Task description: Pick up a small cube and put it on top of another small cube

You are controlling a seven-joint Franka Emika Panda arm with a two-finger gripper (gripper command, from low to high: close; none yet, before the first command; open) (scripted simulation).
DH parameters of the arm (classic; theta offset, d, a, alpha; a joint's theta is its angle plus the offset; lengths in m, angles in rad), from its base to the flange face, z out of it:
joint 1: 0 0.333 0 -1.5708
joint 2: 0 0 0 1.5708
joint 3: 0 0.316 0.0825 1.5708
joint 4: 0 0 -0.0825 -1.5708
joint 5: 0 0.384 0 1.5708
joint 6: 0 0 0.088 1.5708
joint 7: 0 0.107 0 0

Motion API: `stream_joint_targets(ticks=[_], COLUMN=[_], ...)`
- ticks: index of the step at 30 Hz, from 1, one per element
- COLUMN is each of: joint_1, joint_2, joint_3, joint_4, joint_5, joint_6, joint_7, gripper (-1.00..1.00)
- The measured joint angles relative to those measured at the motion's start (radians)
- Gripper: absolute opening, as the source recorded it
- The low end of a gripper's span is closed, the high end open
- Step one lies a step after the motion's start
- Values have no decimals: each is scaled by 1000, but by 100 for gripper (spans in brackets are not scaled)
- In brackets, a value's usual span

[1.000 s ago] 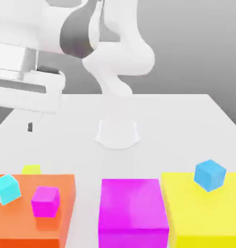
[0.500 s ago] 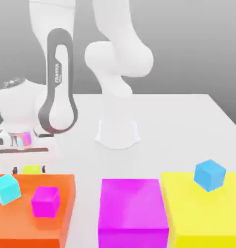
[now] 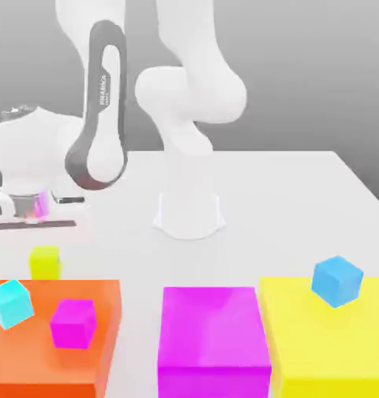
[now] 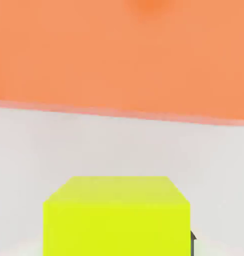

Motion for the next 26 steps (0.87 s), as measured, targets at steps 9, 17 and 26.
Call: stream_joint_targets(ticks=[9, 17, 26], joint_1=[59, 115, 119], joint_2=[-35, -59, 66], joint_3=[25, 51, 68], joint_4=[174, 333, 340], joint_5=[-50, -49, 14], joint_6=[-205, -387, -274], joint_7=[419, 766, 801], gripper=[-100, -100, 100])
